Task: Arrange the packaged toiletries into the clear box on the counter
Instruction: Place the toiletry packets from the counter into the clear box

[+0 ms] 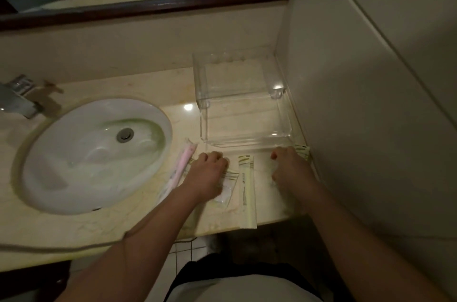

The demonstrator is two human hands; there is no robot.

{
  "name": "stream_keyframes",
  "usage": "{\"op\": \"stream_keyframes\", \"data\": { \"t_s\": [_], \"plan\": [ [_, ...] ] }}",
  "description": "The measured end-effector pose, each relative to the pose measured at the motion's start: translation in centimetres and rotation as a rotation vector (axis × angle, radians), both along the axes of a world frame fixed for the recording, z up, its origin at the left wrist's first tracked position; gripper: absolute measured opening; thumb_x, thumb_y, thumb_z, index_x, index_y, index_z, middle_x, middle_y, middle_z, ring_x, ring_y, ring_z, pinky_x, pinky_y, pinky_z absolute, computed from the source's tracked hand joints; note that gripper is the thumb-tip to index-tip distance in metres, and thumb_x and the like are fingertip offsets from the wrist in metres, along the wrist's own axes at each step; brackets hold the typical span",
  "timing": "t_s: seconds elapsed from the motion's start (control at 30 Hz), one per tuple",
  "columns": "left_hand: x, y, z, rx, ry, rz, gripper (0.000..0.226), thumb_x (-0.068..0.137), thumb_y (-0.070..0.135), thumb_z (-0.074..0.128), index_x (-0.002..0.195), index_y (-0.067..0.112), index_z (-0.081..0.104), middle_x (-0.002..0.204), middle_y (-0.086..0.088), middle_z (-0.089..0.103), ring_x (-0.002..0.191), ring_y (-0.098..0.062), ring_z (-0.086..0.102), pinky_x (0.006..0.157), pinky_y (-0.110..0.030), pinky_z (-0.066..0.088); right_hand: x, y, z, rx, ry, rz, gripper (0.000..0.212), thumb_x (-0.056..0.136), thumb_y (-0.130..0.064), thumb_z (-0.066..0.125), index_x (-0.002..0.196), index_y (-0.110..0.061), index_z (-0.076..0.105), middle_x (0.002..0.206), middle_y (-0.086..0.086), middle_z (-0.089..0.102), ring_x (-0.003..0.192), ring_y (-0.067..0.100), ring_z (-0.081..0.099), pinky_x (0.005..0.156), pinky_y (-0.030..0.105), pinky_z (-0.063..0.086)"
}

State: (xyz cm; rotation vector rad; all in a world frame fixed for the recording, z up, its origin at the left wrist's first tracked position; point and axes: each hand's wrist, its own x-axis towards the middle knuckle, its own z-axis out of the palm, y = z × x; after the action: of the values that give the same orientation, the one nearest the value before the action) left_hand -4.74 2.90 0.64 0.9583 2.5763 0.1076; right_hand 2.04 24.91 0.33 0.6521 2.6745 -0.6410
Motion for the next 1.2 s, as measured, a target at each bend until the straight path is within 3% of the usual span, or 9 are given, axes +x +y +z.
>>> {"op": "stream_keyframes", "data": {
  "t_s": [0.1, 0.3, 0.4, 0.53, 0.63, 0.73, 0.83, 0.97, 1.2],
  "plan": [
    [-0.6, 0.3, 0.2, -0.013, -0.040, -0.039, 0.059, 0.078, 0.015, 0.061, 0.133, 0.023, 0.044, 0.138, -0.008, 0.042, 0.121, -0.029, 0.038, 0.097, -0.039, 0.032, -0.7, -0.1, 0.2, 0.008, 0.013, 0.026, 0.041, 0.072, -0.013, 0.077, 0.104, -0.026, 0.056, 0.107, -0.001, 0.049, 0.080, 0.020, 0.055, 0.060, 0.031, 0.049],
    [-1.8, -0.4, -0.5, 0.064, -0.066, -0.041, 0.043, 0.076, 0.027, 0.068, 0.118, 0.023, 0.059, 0.113, -0.005, 0.049, 0.108, -0.026, 0.040, 0.083, -0.034, 0.031, -0.9, -0.2, 0.2, -0.026, 0.081, 0.078, 0.035, 0.079, -0.014, 0.066, 0.110, -0.030, 0.062, 0.105, -0.003, 0.053, 0.088, 0.018, 0.061, 0.075, 0.039, 0.054],
    [-2.6, -1.0, 0.0, 0.232, -0.188, 0.047, 0.020, 0.082, 0.030, 0.065, 0.100, 0.019, 0.066, 0.099, -0.001, 0.058, 0.097, -0.022, 0.049, 0.079, -0.030, 0.039, -0.7, -0.1, 0.4, -0.041, 0.106, 0.049, 0.032, 0.080, -0.016, 0.066, 0.109, -0.029, 0.066, 0.106, -0.004, 0.056, 0.087, 0.015, 0.061, 0.078, 0.036, 0.053],
    [-4.2, -1.6, 1.6, 0.525, -0.353, 0.300, 0.008, 0.084, 0.019, 0.065, 0.080, 0.019, 0.057, 0.070, 0.007, 0.055, 0.067, -0.011, 0.051, 0.055, -0.015, 0.034, -0.6, 0.0, 0.9, -0.052, 0.142, 0.022, 0.030, 0.080, -0.015, 0.069, 0.106, -0.030, 0.068, 0.091, -0.008, 0.057, 0.075, 0.007, 0.054, 0.073, 0.029, 0.049],
    [-6.1, -1.8, 2.4, 0.670, -0.477, 0.462, 0.014, 0.084, 0.014, 0.065, 0.097, 0.018, 0.066, 0.085, -0.001, 0.069, 0.076, -0.017, 0.063, 0.066, -0.026, 0.048, -1.0, 0.7, 1.4, -0.092, 0.123, 0.020, 0.018, 0.080, -0.019, 0.072, 0.090, -0.033, 0.070, 0.083, -0.012, 0.059, 0.072, 0.002, 0.054, 0.072, 0.029, 0.049],
    [-7.5, -1.9, 3.1, 0.819, -0.577, 0.591, 0.012, 0.080, 0.016, 0.064, 0.088, 0.011, 0.070, 0.086, -0.017, 0.071, 0.076, -0.026, 0.066, 0.076, -0.044, 0.054, -2.0, 1.5, 3.1, -0.125, 0.069, 0.035, 0.015, 0.081, -0.019, 0.072, 0.076, -0.032, 0.067, 0.078, -0.014, 0.062, 0.068, -0.002, 0.053, 0.064, 0.021, 0.040],
    [-8.7, -1.4, 3.7, 0.850, -0.555, 0.700, 0.011, 0.086, 0.008, 0.061, 0.080, 0.011, 0.070, 0.074, -0.008, 0.068, 0.066, -0.017, 0.061, 0.066, -0.033, 0.049, -2.8, 2.5, 5.2, -0.246, 0.102, -0.012, 0.009, 0.086, -0.020, 0.069, 0.080, -0.026, 0.066, 0.078, -0.011, 0.064, 0.068, 0.002, 0.056, 0.061, 0.020, 0.042],
    [-10.3, -0.5, 3.7, 0.872, -0.561, 0.814, 0.008, 0.085, 0.006, 0.060, 0.083, 0.006, 0.068, 0.077, -0.009, 0.067, 0.069, -0.021, 0.061, 0.066, -0.033, 0.048, -4.0, 3.3, 6.7, -0.578, 0.348, -0.311, 0.013, 0.095, -0.013, 0.057, 0.082, -0.017, 0.058, 0.064, -0.002, 0.066, 0.055, 0.007, 0.064, 0.051, 0.020, 0.045],
    [-12.5, 2.0, 2.8, 0.750, -0.480, 0.882, 0.016, 0.079, -0.001, 0.062, 0.079, 0.014, 0.059, 0.078, -0.007, 0.063, 0.071, -0.024, 0.059, 0.063, -0.032, 0.047, -5.8, 3.5, 6.5, -1.199, 0.504, -0.996, 0.008, 0.099, -0.010, 0.048, 0.100, -0.007, 0.056, 0.083, 0.011, 0.065, 0.054, 0.006, 0.066, 0.047, 0.018, 0.053]
  ]
}}
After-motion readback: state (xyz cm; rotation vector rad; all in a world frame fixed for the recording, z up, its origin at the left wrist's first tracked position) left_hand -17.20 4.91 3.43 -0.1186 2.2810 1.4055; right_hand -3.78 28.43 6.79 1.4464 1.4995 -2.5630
